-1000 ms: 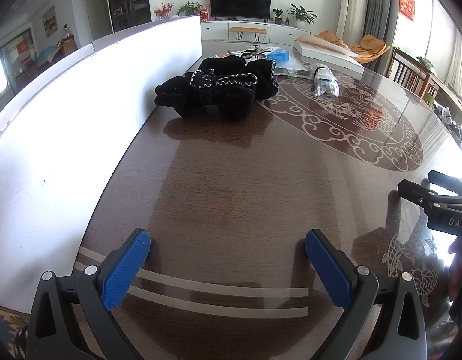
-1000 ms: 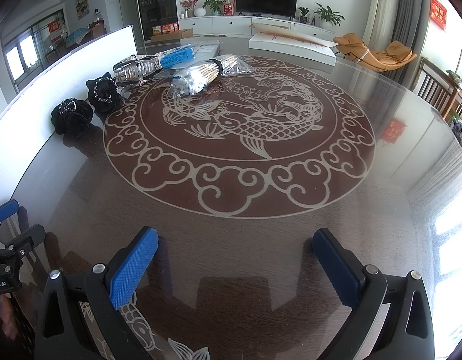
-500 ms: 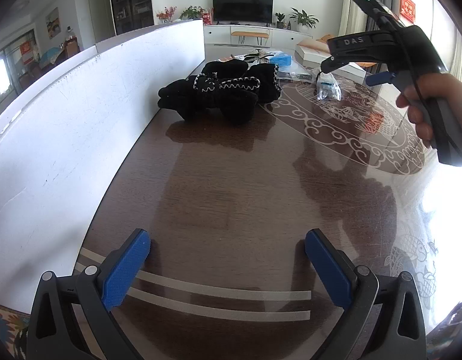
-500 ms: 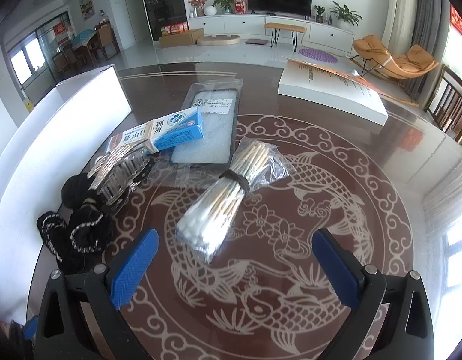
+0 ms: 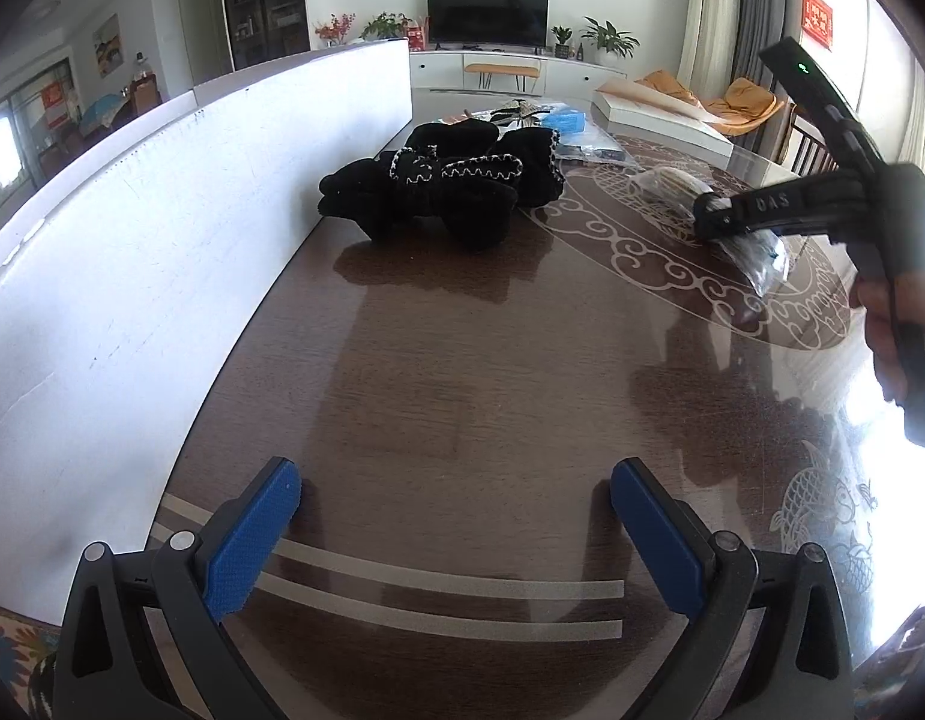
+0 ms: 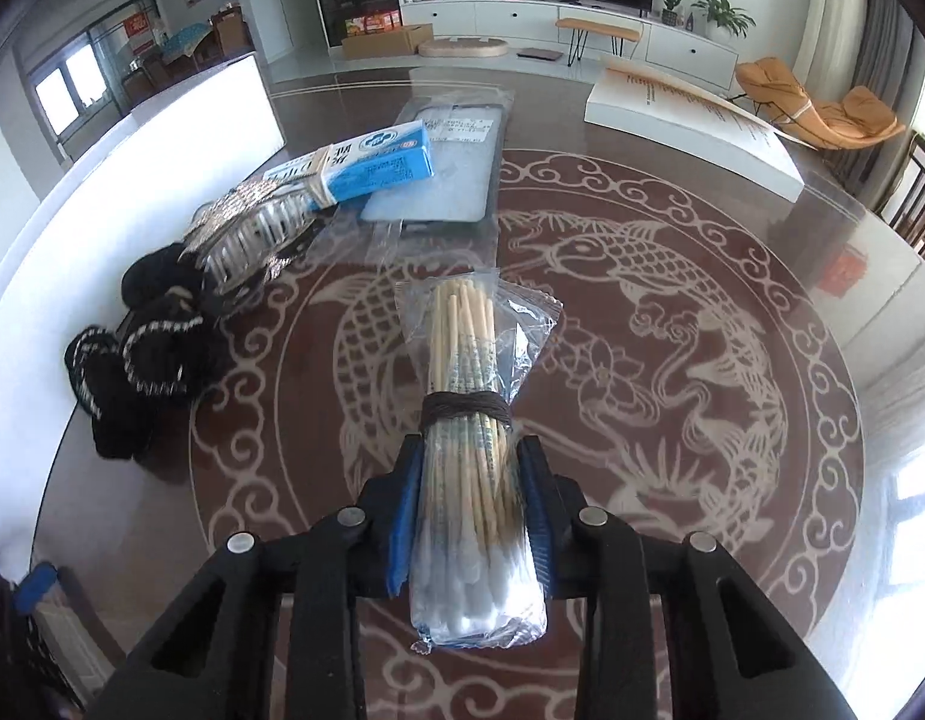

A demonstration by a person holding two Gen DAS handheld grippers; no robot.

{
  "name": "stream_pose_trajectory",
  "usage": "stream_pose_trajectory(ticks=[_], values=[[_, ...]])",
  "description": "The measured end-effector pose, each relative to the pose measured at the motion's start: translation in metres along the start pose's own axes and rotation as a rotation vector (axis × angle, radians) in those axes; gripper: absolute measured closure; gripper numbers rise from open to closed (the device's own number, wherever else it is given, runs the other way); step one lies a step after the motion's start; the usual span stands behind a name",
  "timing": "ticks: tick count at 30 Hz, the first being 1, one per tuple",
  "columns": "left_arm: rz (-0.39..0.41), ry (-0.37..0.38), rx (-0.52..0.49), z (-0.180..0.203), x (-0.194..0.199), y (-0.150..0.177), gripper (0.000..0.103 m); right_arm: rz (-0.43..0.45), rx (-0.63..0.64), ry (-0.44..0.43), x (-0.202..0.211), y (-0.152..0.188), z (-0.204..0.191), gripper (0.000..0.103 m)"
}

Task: Organize objects
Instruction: 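Grasp the plastic bag of cotton swabs with the right tool and lift, then grasp a black knit slipper with the left tool while the right tool holds the swab bag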

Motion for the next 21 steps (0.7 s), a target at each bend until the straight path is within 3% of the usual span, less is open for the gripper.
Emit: stream_pose_trajectory(ticks=[5, 6, 9, 12, 14, 15, 18, 21], values=[[0.012, -0.003, 0.002, -0.001, -0.001, 0.000, 0.000, 0.093, 0.038, 0.013, 0.040, 0.066, 0.006, 0.070], [0.014, -0.003, 0.003, -0.001, -0.001, 0.001, 0.000, 0.108, 0.040, 0.022, 0.044, 0.073, 0.007, 0.064], [0.008, -0.003, 0.012, -0.001, -0.001, 0.001, 0.000, 0.133, 0.037, 0.048, 0.048, 0.085, 0.010, 0.022], [-0.041, 0.001, 0.079, -0.004, -0.001, -0.006, 0.000, 0.135, 0.028, 0.044, 0.046, 0.084, 0.014, 0.020], [-0.031, 0.121, 0.191, -0.008, -0.002, -0.021, 0.000, 0.120, 0.032, 0.052, 0.042, 0.081, 0.013, 0.020], [-0.020, 0.145, 0.239, -0.011, -0.004, -0.032, 0.000, 0.116, 0.032, 0.049, 0.041, 0.081, 0.013, 0.019], [0.038, 0.070, 0.333, -0.020, -0.013, -0.074, 0.000, 0.101, 0.023, 0.018, 0.038, 0.082, 0.014, 0.016], [0.093, -0.058, 0.502, -0.038, -0.030, -0.103, 0.000, 0.095, 0.035, 0.004, 0.037, 0.083, 0.010, 0.010]])
Point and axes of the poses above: each gripper's, at about its wrist camera, not at the fingertips, and x roughly against the way its jaws point, z to its right, y to its underside, the point moved 4 cm from there along -x, roughly the way its jaws point, and after that the axes turned 9 degrees about y, right-handed, at the moved point
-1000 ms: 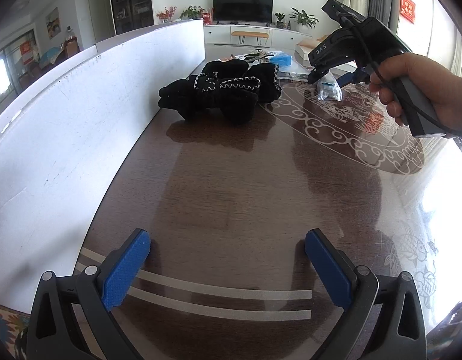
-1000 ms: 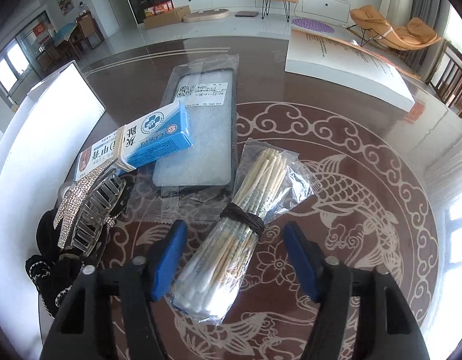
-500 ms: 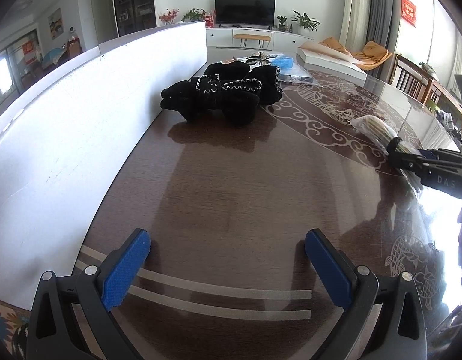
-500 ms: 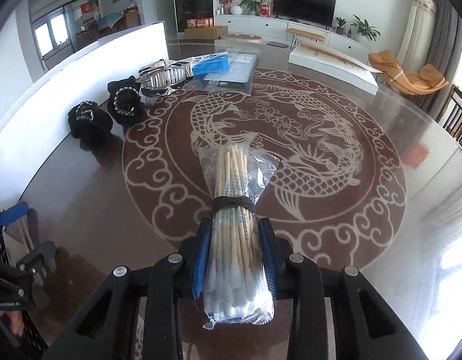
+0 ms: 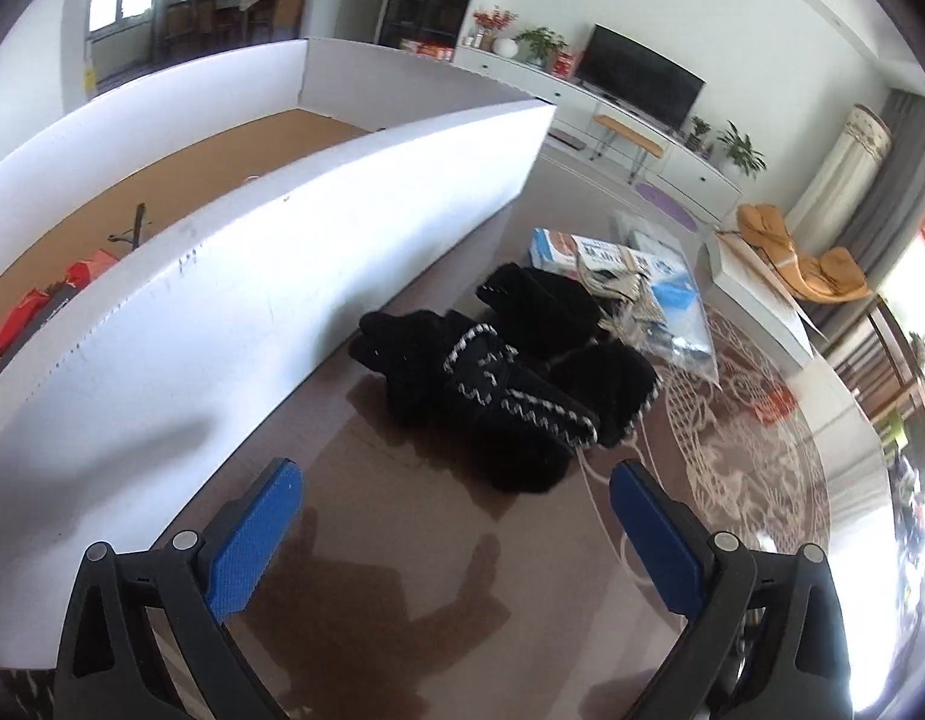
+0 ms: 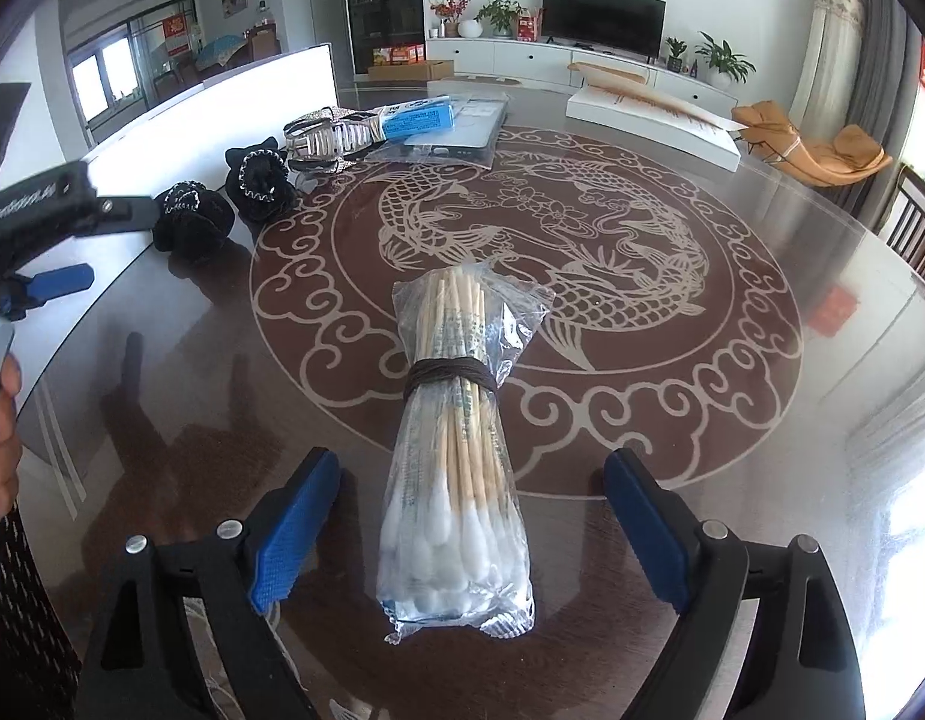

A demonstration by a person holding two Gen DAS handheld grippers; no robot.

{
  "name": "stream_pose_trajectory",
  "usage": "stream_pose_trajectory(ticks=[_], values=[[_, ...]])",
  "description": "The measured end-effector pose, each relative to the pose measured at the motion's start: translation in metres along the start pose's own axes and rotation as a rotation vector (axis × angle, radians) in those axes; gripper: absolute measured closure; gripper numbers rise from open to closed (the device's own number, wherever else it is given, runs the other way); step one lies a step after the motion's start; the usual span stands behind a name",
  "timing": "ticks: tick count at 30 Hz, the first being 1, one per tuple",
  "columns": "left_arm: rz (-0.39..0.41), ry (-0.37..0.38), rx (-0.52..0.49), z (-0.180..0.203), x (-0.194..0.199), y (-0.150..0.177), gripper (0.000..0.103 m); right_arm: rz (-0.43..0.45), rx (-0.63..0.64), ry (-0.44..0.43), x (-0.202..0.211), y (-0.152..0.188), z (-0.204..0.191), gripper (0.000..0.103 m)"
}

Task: Organize objects
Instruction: 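Grasp a black knit slipper with the left tool while the right tool holds the swab bag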

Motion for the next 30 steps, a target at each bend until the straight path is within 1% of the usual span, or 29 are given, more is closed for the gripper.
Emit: stream_pose_trajectory(ticks=[2, 3, 4, 5, 6, 7, 8, 9, 10, 11, 12, 14, 15, 16, 17, 18, 19, 20, 21, 22, 24, 27, 28, 30], values=[[0.000, -0.055, 0.119, -0.006, -0.016, -0.009, 0.000, 0.001, 0.007, -0.010, 0.000, 0.000, -0.002, 0.009], [0.000, -0.074, 0.161, -0.008, -0.023, -0.012, 0.000, 0.001, 0.006, -0.014, 0.000, 0.000, -0.002, 0.009], [0.003, -0.088, 0.185, -0.010, -0.029, -0.014, 0.000, 0.000, 0.006, -0.014, 0.000, 0.001, -0.002, 0.009], [0.005, -0.097, 0.189, -0.011, -0.034, -0.015, 0.000, 0.000, 0.006, -0.015, 0.000, 0.001, -0.002, 0.009], [0.006, -0.087, 0.168, -0.010, -0.039, -0.016, 0.014, 0.000, 0.006, -0.015, 0.000, 0.001, -0.002, 0.009], [-0.005, -0.070, 0.125, -0.008, -0.043, -0.016, 0.032, 0.000, 0.006, -0.015, 0.000, 0.001, -0.002, 0.008], [-0.002, -0.077, 0.046, -0.003, -0.042, -0.015, 0.040, 0.000, 0.006, -0.014, 0.000, 0.001, -0.002, 0.008], [-0.005, -0.071, -0.042, 0.003, -0.040, -0.012, 0.057, 0.000, 0.006, -0.014, 0.000, 0.001, -0.002, 0.008], [-0.016, -0.072, -0.128, 0.009, -0.035, -0.007, 0.058, 0.000, 0.006, -0.014, 0.000, 0.001, -0.002, 0.008], [-0.028, -0.056, -0.201, 0.011, -0.027, 0.001, 0.059, 0.000, 0.007, -0.014, 0.000, 0.001, -0.002, 0.009], [-0.051, -0.012, -0.261, 0.013, -0.018, 0.011, 0.059, 0.000, 0.007, -0.013, 0.000, 0.001, -0.002, 0.009], [-0.130, 0.136, -0.349, 0.013, -0.001, 0.035, 0.058, 0.000, 0.007, -0.013, 0.000, 0.001, -0.002, 0.009], [-0.149, 0.193, -0.377, 0.009, 0.009, 0.046, 0.055, 0.000, 0.007, -0.013, 0.000, 0.001, -0.002, 0.009], [-0.148, 0.226, -0.388, 0.004, 0.019, 0.054, 0.046, 0.000, 0.008, -0.013, 0.000, 0.001, -0.002, 0.008], [-0.135, 0.228, -0.386, -0.001, 0.026, 0.060, 0.035, 0.000, 0.007, -0.013, 0.000, 0.001, -0.002, 0.008], [-0.117, 0.213, -0.370, -0.009, 0.030, 0.062, 0.013, 0.000, 0.007, -0.013, 0.000, 0.001, -0.002, 0.009], [-0.090, 0.204, -0.351, -0.015, 0.035, 0.062, 0.004, 0.000, 0.007, -0.013, 0.000, 0.001, -0.002, 0.009], [-0.068, 0.209, -0.330, -0.018, 0.037, 0.060, 0.004, 0.000, 0.007, -0.013, -0.001, 0.001, -0.002, 0.009], [-0.069, 0.224, -0.312, -0.019, 0.037, 0.059, 0.004, 0.000, 0.008, -0.012, -0.001, 0.001, -0.002, 0.009], [-0.088, 0.240, -0.297, -0.018, 0.032, 0.057, 0.004, 0.000, 0.007, -0.013, -0.001, 0.001, -0.002, 0.009], [-0.116, 0.243, -0.277, -0.016, 0.022, 0.054, 0.004, 0.000, 0.007, -0.013, -0.001, 0.001, -0.002, 0.008], [-0.140, 0.195, -0.294, -0.004, 0.009, 0.063, 0.004, 0.000, 0.007, -0.013, -0.001, 0.000, -0.002, 0.008], [-0.125, 0.167, -0.320, 0.000, 0.009, 0.066, 0.004, 0.000, 0.008, -0.013, -0.001, 0.000, -0.002, 0.009], [-0.127, 0.138, -0.364, 0.007, 0.006, 0.071, 0.004, 0.000, 0.008, -0.013, -0.001, 0.000, -0.002, 0.009]])
Point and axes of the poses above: each gripper's, at about its wrist camera, not at the fingertips, and x roughly against the way its jaws point, z to its right, y to its underside, the point moved 4 cm from there along -x, roughly the way its jaws point, and after that the axes turned 9 degrees about y, right-handed, at the moved point
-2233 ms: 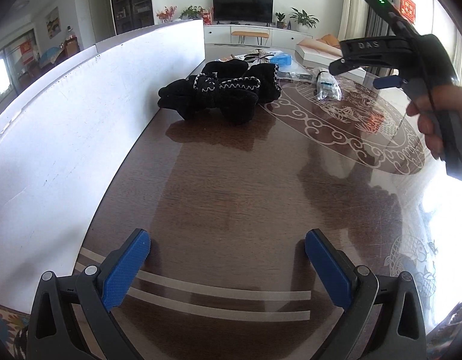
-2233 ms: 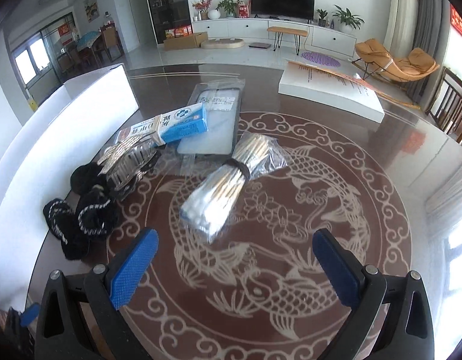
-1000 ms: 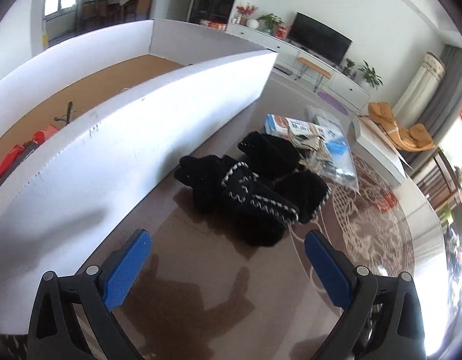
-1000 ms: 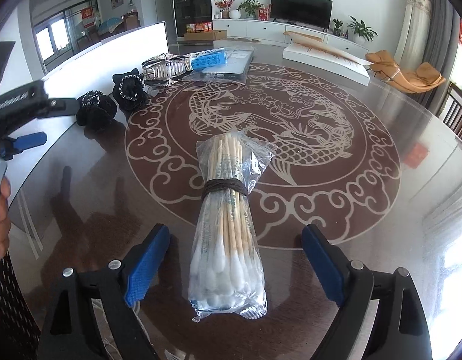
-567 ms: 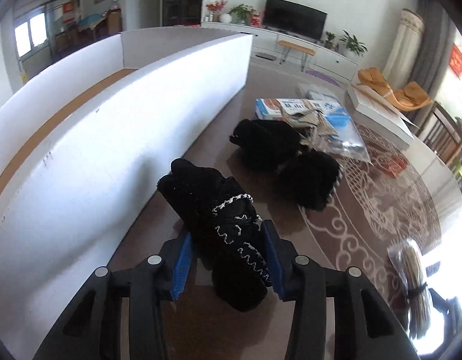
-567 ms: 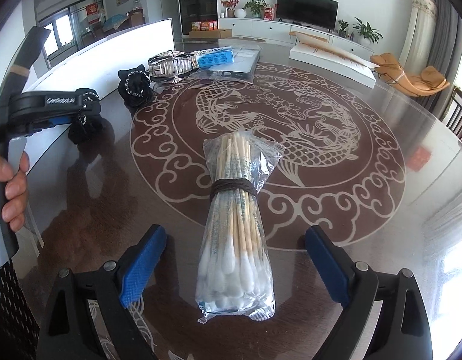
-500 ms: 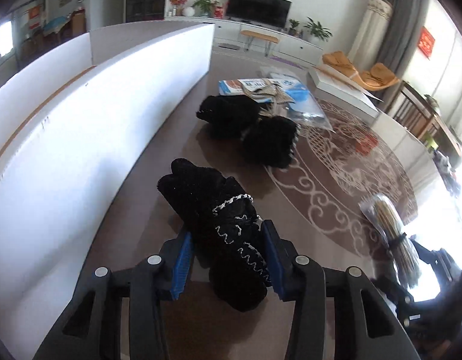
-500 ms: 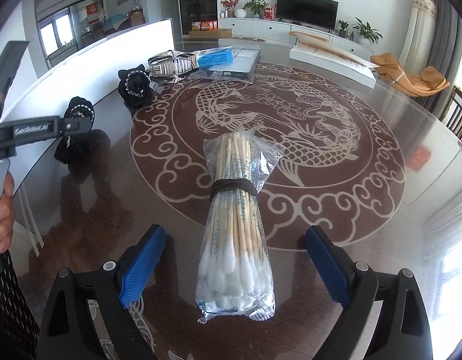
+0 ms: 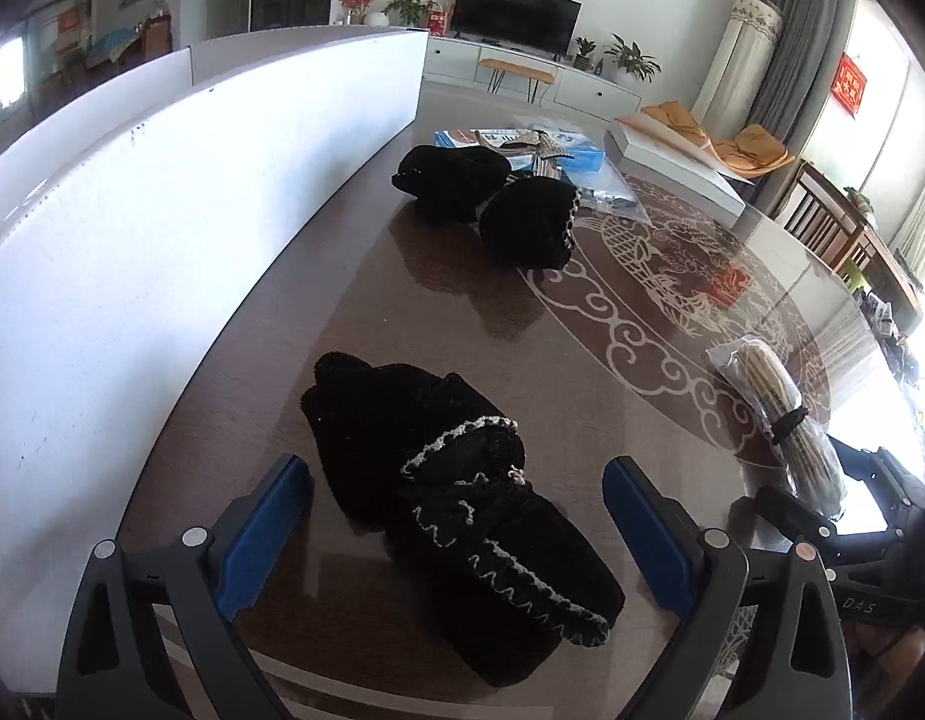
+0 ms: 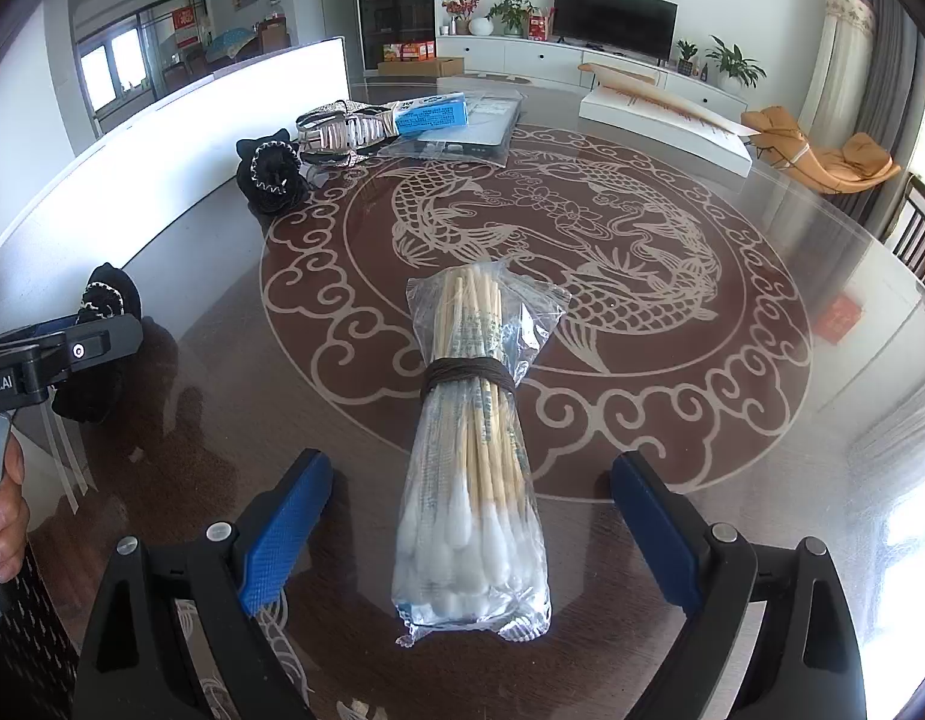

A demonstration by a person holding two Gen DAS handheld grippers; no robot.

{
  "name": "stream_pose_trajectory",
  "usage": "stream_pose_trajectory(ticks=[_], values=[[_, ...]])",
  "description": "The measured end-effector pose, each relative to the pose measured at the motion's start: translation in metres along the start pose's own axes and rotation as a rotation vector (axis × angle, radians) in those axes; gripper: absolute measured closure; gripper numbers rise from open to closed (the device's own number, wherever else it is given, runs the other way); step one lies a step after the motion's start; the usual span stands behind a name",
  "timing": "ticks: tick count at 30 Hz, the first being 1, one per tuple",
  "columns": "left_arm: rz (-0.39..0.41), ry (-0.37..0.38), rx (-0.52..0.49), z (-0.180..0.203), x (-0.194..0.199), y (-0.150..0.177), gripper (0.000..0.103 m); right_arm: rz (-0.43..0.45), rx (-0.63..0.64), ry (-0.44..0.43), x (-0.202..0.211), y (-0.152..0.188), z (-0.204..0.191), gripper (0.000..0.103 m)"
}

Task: Organize objects
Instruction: 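Grasp a black knit slipper with the left tool while the right tool holds the swab bag, then carry the black slipper and swab bag over the white bin with both tools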

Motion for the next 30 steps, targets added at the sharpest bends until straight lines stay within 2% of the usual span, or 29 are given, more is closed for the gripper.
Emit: stream_pose_trajectory(ticks=[4, 6, 8, 21, 24, 26, 27, 28, 30], values=[[-0.021, -0.037, -0.081, 0.016, -0.011, 0.001, 0.004, -0.002, -0.001, 0.004, -0.001, 0.000, 0.000, 0.007], [-0.051, -0.087, -0.153, 0.025, -0.019, 0.001, 0.002, -0.003, -0.001, 0.004, -0.001, 0.000, 0.001, 0.007], [-0.061, -0.062, -0.181, 0.031, -0.021, 0.002, 0.000, -0.003, -0.001, 0.005, -0.001, 0.000, 0.001, 0.007], [-0.062, -0.058, -0.180, 0.030, -0.018, 0.003, 0.000, -0.014, -0.015, 0.017, -0.004, 0.000, 0.003, 0.002], [-0.076, -0.057, -0.186, 0.030, -0.018, 0.003, 0.000, -0.040, -0.009, 0.007, -0.006, -0.001, 0.002, 0.000], [-0.040, -0.055, -0.193, 0.029, -0.009, 0.006, 0.020, -0.109, 0.000, -0.014, -0.008, -0.005, 0.001, 0.000], [-0.018, -0.052, -0.202, 0.029, -0.004, 0.008, 0.048, -0.141, -0.001, -0.043, -0.009, -0.008, 0.001, 0.000], [-0.008, -0.045, -0.211, 0.030, -0.001, 0.009, 0.064, -0.165, -0.008, -0.076, -0.010, -0.012, 0.001, 0.000], [0.005, -0.040, -0.214, 0.030, 0.003, 0.013, 0.064, -0.209, -0.011, -0.081, -0.016, -0.019, 0.002, 0.000]])
Point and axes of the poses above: each gripper's, at about its wrist camera, not at the fingertips, and x roughly against the way its jaws point, z to its right, y to its underside, the point moved 4 cm from there along -x, roughly the way its jaws point, and after that the axes turned 9 degrees about y, right-handed, at the moved point
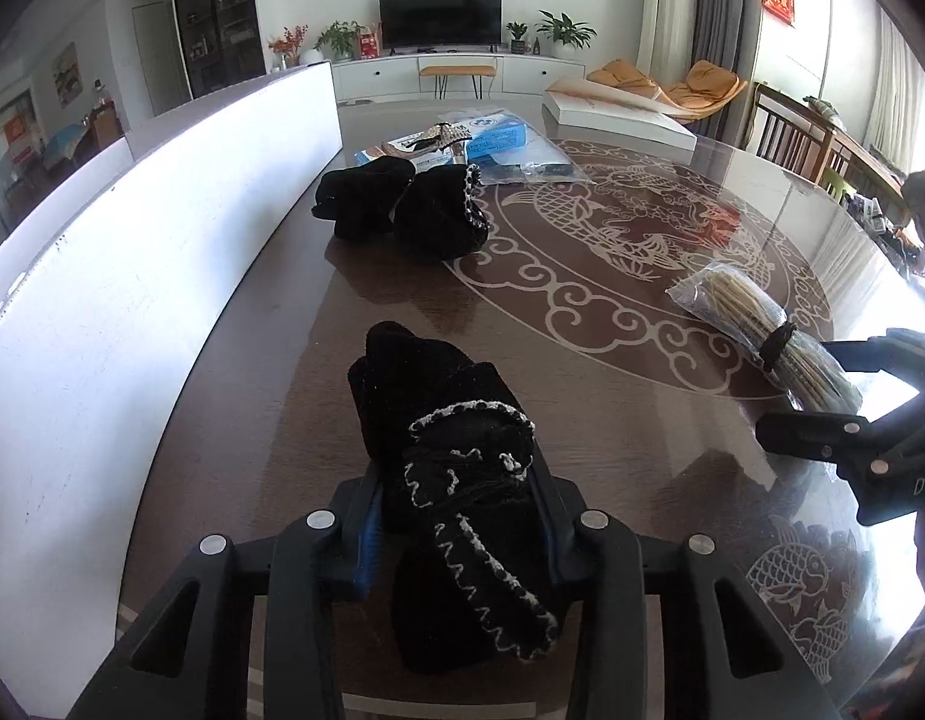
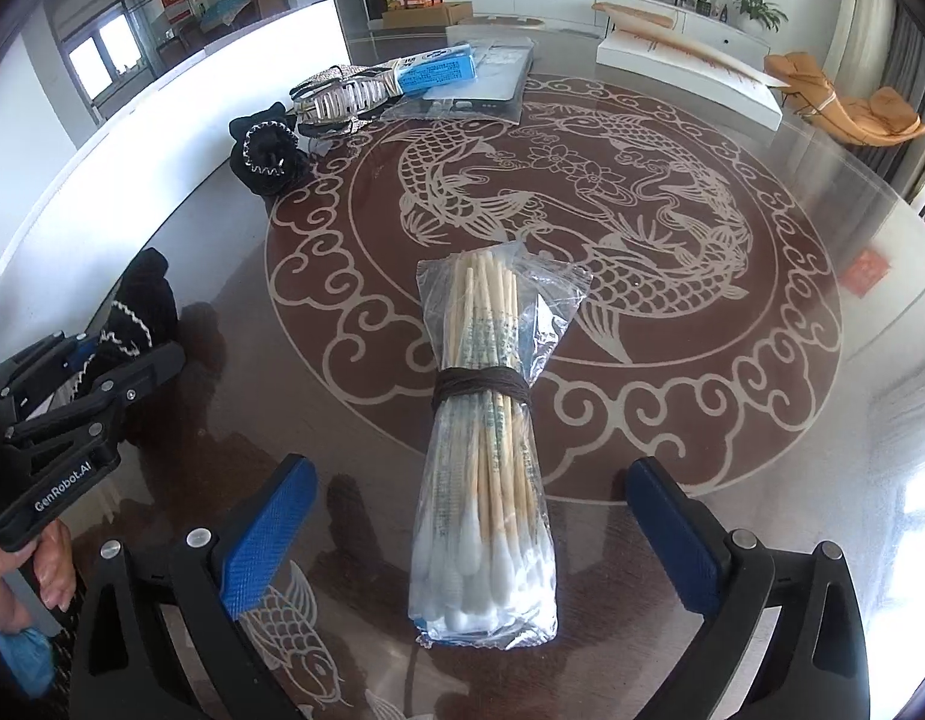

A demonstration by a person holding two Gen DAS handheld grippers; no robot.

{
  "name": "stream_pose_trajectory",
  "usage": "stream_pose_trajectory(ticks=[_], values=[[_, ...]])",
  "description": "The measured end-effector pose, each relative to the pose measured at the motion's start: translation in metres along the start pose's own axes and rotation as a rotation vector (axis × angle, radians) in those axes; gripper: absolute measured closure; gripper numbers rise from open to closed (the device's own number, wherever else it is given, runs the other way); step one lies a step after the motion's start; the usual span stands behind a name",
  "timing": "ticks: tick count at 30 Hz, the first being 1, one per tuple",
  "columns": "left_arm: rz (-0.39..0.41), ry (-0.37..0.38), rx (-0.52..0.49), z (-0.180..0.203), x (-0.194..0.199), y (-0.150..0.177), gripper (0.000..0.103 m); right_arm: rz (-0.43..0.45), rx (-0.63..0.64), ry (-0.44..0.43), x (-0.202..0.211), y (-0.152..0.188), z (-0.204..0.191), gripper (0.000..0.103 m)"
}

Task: Organize objects
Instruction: 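Carry the black slipper and swab bag over the white bin with both tools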

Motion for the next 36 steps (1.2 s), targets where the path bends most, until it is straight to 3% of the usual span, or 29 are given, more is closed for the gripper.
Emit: stream_pose_trajectory(ticks=[2, 4, 5, 8, 12, 16, 20, 24, 28, 32, 35, 36], values=[[0.029, 0.017, 0.005, -0.002, 0.006, 0.007, 0.065, -0.004, 0.027, 0.063, -0.001, -0.007, 0.001, 0.014], [0.053, 0.048, 0.013, -0.006, 0.014, 0.013, 0.065, 0.016, 0.057, 0.064, 0.005, -0.013, -0.001, 0.072], [0.064, 0.059, 0.026, -0.009, 0.018, 0.013, 0.065, 0.004, 0.052, 0.078, 0.006, -0.013, 0.000, 0.074], [0.122, 0.093, 0.075, -0.021, 0.034, 0.009, 0.065, 0.020, 0.005, 0.038, 0.013, -0.010, 0.003, 0.074], [0.141, 0.111, 0.152, -0.036, 0.049, 0.010, 0.065, 0.078, -0.054, -0.020, 0.037, -0.013, 0.003, 0.074], [0.188, 0.098, 0.214, -0.051, 0.086, 0.004, 0.065, 0.168, -0.061, -0.070, 0.069, -0.038, -0.013, 0.074], [0.250, 0.040, 0.320, -0.092, 0.130, -0.017, 0.065, 0.248, -0.034, -0.172, 0.095, -0.081, -0.063, 0.074], [0.269, -0.072, 0.417, -0.153, 0.153, -0.033, 0.065, 0.301, 0.045, -0.291, 0.110, -0.126, -0.147, 0.074], [0.209, -0.168, 0.498, -0.212, 0.148, -0.036, 0.065, 0.356, 0.168, -0.356, 0.117, -0.162, -0.240, 0.074], [0.105, -0.223, 0.507, -0.242, 0.124, -0.033, 0.064, 0.347, 0.245, -0.330, 0.094, -0.183, -0.308, 0.074], [0.003, -0.261, 0.519, -0.249, 0.106, -0.028, 0.044, 0.305, 0.240, -0.307, 0.068, -0.183, -0.331, 0.066], [-0.013, -0.260, 0.524, -0.250, 0.104, -0.027, 0.031, 0.285, 0.222, -0.304, 0.060, -0.182, -0.332, 0.050]])
Point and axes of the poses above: each gripper's, at about its wrist camera, not at the fingertips, and x roughly against the way its jaws point, z to its right, y to its underside, the point moved 4 cm from there along -x, roughly the way its jaws point, and after that the axes turned 9 degrees about y, right-handed, at the moved point
